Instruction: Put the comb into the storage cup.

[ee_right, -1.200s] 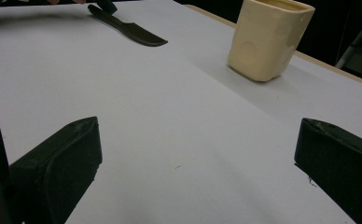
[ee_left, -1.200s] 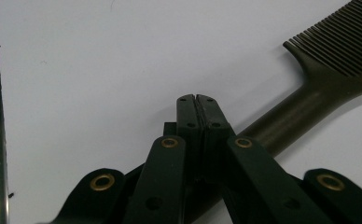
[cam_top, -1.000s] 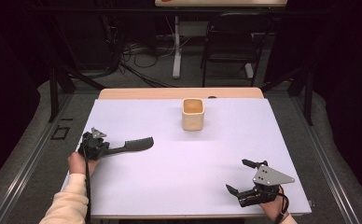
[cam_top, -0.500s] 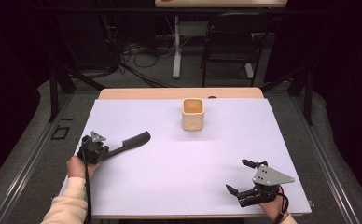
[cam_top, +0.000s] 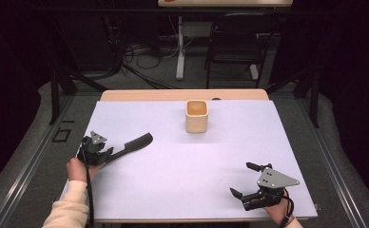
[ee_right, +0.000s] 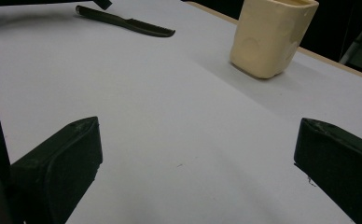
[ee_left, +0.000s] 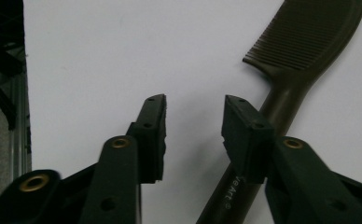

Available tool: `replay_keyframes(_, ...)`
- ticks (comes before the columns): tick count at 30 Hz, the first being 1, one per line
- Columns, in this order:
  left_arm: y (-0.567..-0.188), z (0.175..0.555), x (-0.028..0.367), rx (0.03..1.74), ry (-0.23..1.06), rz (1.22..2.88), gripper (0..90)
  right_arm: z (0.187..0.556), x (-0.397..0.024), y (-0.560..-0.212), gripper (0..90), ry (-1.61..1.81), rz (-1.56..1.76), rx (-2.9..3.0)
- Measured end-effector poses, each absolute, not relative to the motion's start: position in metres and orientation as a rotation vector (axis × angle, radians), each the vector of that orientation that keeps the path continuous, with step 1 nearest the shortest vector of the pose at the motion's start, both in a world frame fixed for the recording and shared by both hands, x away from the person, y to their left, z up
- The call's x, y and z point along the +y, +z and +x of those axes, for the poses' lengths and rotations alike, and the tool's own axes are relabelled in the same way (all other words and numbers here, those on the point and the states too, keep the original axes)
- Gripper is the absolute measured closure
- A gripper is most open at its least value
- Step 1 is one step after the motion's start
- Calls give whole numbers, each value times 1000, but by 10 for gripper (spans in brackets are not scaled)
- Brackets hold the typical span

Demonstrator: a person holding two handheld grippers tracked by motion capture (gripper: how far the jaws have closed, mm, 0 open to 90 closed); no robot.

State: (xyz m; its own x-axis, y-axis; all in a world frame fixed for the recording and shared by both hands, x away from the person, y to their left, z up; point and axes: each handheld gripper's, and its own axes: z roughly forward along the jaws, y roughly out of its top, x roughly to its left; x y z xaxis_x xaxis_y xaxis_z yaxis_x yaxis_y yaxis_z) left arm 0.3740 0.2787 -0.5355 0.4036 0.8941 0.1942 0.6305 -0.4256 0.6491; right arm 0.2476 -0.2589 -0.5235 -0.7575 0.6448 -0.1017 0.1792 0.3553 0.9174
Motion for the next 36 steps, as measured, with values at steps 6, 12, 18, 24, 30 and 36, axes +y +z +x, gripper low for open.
replay_keyframes(6,-527,372,278,1237,729,2184,279,247,-259,-524,6,1391,716,2175)
replay_keyframes(12,-517,369,277,1161,704,2180,144,248,-259,-524,6,1391,716,2178)
replay_keyframes(18,-515,370,274,1108,657,2230,6,248,-258,-524,6,1391,722,2188)
replay_keyframes(24,-514,369,267,1047,634,2274,0,248,-259,-524,6,1387,718,2193)
replay_keyframes(30,-513,370,264,1035,630,2333,0,248,-258,-525,6,1389,717,2197)
replay_keyframes(36,-514,372,261,1009,608,2363,0,249,-258,-525,6,1390,719,2201)
